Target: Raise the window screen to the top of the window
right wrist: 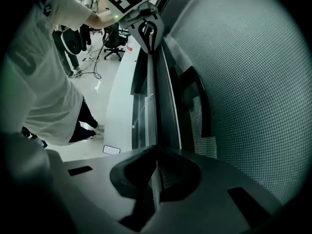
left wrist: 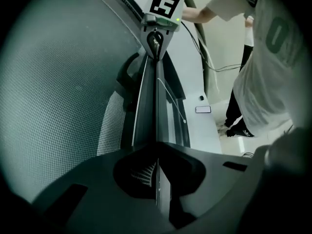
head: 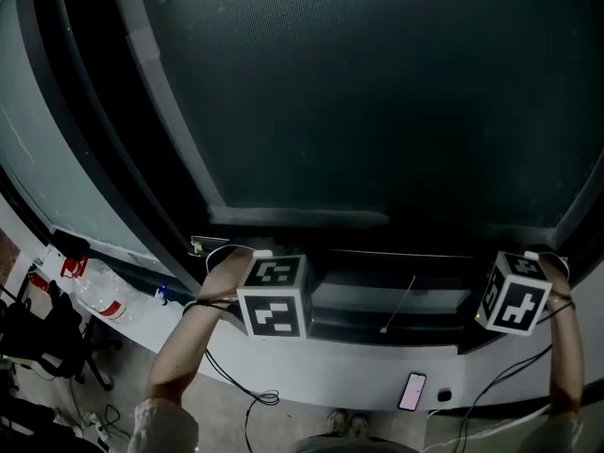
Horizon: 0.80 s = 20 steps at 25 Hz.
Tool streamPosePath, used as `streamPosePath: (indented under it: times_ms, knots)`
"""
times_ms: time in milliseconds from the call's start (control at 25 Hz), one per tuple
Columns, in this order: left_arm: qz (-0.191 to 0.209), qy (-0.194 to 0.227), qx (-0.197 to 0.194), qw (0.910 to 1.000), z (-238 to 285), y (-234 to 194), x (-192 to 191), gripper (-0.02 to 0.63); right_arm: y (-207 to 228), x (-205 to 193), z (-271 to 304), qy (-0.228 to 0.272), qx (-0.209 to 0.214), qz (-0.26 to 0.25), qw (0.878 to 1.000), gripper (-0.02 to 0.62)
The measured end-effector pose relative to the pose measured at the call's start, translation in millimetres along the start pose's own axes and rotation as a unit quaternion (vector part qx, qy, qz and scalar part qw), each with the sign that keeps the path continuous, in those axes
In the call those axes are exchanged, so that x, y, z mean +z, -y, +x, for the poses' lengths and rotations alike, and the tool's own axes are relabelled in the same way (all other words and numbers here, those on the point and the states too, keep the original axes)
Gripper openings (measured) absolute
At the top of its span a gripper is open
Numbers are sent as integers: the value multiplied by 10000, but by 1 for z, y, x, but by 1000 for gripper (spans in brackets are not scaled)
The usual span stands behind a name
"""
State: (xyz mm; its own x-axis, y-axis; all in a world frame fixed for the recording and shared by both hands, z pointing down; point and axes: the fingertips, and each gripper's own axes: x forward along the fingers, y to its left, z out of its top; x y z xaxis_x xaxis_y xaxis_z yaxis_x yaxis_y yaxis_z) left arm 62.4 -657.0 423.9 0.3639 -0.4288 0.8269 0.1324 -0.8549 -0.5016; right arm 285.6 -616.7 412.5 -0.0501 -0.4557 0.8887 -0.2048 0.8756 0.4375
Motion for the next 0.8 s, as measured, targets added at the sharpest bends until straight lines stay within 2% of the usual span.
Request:
streamPosePath:
  times_ms: [80, 200, 400, 480, 600, 800]
  knots:
    - [-3, 128, 62, 9999, 0, 0, 1, 17, 0, 0, 1, 14, -12, 10, 10000, 17]
    - [66, 127, 466, 9988, 1, -1, 0, 18, 0, 1, 1, 162, -265, 15, 9995, 18]
    - [102, 251, 1139, 9931, -23, -19, 6, 18, 15, 7, -25, 230, -1274, -111, 9915, 18]
    - [105, 269, 1412, 9896, -39, -35, 11, 18, 30, 9, -42, 258, -1505, -136, 9882, 18]
    - [189, 328, 1955, 9800, -69, -58, 21, 18, 50, 16, -75, 316, -1939, -241, 9802, 18]
    - [310, 603, 2801, 9576, -143, -103, 42, 20, 89, 28, -153, 455, -2739, -354, 9600, 18]
